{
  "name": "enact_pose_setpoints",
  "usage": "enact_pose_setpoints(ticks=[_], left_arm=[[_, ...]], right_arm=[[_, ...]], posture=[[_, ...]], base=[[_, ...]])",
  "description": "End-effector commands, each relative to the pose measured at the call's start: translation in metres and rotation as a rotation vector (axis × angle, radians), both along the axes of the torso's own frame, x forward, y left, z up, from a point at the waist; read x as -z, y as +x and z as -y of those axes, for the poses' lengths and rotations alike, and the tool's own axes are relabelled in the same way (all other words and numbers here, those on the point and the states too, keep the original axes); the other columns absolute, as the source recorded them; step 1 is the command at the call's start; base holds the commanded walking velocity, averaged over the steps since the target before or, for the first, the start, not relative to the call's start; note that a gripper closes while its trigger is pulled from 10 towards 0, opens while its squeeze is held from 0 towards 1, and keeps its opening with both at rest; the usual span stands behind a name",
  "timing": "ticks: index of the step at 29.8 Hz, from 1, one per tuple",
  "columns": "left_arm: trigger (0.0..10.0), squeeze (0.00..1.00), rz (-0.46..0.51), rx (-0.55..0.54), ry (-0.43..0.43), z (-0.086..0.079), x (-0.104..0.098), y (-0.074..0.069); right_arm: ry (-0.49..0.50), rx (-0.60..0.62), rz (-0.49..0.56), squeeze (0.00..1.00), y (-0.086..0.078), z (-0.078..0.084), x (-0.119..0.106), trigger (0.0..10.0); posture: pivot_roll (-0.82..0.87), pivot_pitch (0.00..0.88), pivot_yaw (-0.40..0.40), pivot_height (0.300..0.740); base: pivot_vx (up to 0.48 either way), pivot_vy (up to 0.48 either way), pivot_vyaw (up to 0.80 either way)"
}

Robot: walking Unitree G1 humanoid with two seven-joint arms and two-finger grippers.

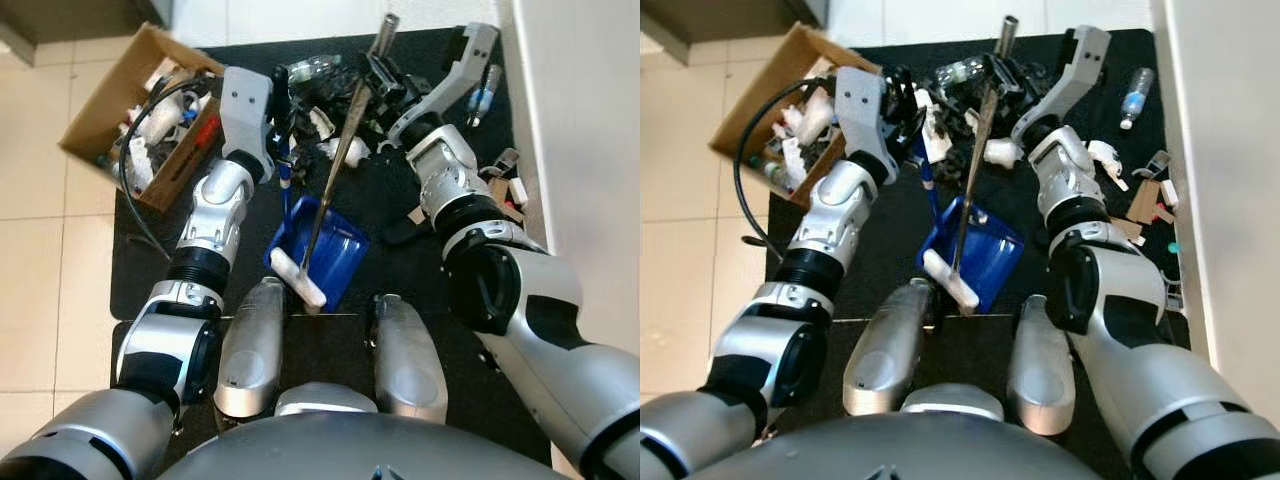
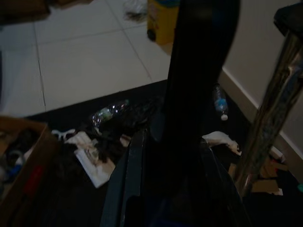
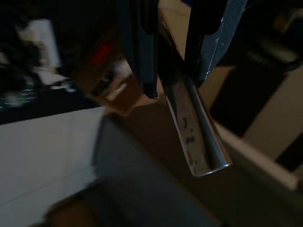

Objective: Sweep floor

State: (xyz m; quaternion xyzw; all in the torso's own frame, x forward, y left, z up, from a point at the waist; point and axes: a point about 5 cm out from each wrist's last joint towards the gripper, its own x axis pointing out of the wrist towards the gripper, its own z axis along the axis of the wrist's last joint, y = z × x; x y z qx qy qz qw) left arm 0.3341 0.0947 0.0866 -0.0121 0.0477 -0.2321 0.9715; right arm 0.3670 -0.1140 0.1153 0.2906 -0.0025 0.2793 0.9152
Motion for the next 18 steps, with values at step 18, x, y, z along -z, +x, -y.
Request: enact_pose_setpoints(ticks=[18], left_arm=[[10.0, 0.0, 0.097, -0.01, 0.019, -0.007, -0.023, 0.019]], right_arm=[[-0.074, 0.62, 0.312, 0.0, -0.011, 0.137, -0.058, 10.0]], posture=[[0.11, 0.147, 0.082, 0.74]], base=[[0.0, 0.0, 0.0]])
